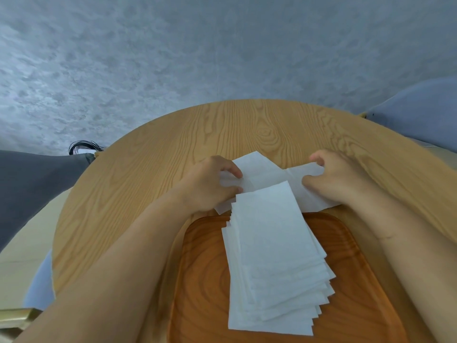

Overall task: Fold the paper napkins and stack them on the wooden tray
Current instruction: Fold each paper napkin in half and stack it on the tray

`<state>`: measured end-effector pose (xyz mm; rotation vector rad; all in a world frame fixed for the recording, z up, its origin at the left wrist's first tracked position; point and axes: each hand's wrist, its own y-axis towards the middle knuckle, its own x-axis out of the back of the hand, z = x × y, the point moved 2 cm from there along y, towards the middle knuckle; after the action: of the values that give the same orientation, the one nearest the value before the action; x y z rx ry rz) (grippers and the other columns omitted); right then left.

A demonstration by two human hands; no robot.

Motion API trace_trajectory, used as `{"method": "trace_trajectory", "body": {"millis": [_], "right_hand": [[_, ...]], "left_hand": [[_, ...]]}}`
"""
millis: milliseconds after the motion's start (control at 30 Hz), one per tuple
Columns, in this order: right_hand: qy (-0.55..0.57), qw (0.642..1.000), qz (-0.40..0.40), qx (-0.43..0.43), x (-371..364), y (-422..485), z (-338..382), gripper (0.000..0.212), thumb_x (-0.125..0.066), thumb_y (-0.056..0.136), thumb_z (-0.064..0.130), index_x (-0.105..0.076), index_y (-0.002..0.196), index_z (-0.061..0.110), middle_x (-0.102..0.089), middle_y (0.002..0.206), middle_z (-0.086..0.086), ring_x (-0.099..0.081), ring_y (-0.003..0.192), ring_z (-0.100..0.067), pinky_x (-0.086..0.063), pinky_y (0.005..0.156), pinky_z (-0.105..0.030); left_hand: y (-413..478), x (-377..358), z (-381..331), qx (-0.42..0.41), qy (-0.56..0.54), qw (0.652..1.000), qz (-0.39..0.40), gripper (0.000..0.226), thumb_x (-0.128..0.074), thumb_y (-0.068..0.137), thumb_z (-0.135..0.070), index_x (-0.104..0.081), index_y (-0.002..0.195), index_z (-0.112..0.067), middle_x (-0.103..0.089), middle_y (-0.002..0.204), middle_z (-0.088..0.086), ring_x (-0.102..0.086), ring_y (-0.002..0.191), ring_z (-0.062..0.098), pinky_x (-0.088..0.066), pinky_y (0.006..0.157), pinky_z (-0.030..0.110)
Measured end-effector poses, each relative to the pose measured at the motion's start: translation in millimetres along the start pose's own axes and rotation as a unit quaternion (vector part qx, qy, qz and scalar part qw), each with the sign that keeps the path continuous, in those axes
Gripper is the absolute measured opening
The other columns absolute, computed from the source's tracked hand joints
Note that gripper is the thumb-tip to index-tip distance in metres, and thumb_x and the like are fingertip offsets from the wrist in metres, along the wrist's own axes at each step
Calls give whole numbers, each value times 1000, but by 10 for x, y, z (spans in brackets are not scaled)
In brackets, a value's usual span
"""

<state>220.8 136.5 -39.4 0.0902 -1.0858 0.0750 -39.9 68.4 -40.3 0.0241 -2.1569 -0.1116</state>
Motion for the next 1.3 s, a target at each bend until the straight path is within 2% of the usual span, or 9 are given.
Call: {"method": "trace_trajectory", "body": {"millis": [200,333,400,533,600,733,933,1100,1300], "right_hand": [[21,1000,4,18,0,-5,8,23,-69,86,20,-68,109,15,-67,104,0,-63,95,-25,-54,79,-42],[140,989,4,38,4,-22,24,18,-62,87,8,-58,86,-9,-50,70,-13,-47,64,-22,-32,60,-35],[211,975,5,70,61,-77,111,14,-64,90,12,-68,91,-1,-65,78,-21,-58,65,-25,-40,60,-35],[365,923,4,119,122,-175,255,15,-65,97,16,-78,100,24,-81,97,0,-77,88,-18,-62,73,-37],[411,902,5,134,113,-180,278,18,-64,98,15,-77,102,28,-82,99,6,-78,91,-13,-63,72,-30],[445,886,17,129,60,-136,271,13,-68,97,17,-74,107,23,-81,105,1,-77,97,-19,-59,81,-38],[514,851,51,90,55,-103,259,20,-70,97,22,-73,117,21,-81,109,2,-77,100,-18,-59,83,-36],[576,793,127,154,65,-168,356,22,-61,102,26,-80,109,17,-78,110,-7,-72,97,-19,-59,81,-30],[544,813,111,176,13,-182,392,32,-54,103,17,-85,98,23,-80,112,0,-71,105,-12,-51,95,-32]], "left_hand": [[6,-15,2,-4,-1,1000,-5,25,-74,91,-19,-75,115,-26,-62,137,-6,-52,133,16,-42,115,43],[-3,-24,-33,-3,-5,1000,-9,27,-72,94,-28,-73,121,-25,-64,136,-7,-52,132,15,-43,110,37],[-1,-24,-66,7,-41,999,-20,31,-70,96,-36,-71,124,-24,-67,131,-8,-57,126,12,-45,102,30],[-4,-19,-153,17,-210,976,-47,31,-69,98,-38,-72,123,-20,-76,115,-10,-72,104,6,-58,92,28],[-21,-9,-169,6,-274,960,-52,24,-70,99,-29,-76,120,-18,-80,110,-8,-76,99,7,-62,88,28],[-35,33,-158,-14,-316,944,-92,17,-65,102,-16,-81,108,-13,-83,101,-3,-79,93,15,-64,83,28],[-29,125,-112,31,-358,917,-172,16,-65,102,-15,-81,102,-10,-83,96,2,-80,89,21,-65,77,34],[-50,128,-140,57,-384,906,-167,17,-64,103,-16,-79,110,-15,-82,101,-1,-80,90,19,-66,70,33],[-87,105,-225,0,-422,898,-121,19,-61,105,-13,-77,114,-16,-82,106,0,-79,97,19,-66,83,38]]}}
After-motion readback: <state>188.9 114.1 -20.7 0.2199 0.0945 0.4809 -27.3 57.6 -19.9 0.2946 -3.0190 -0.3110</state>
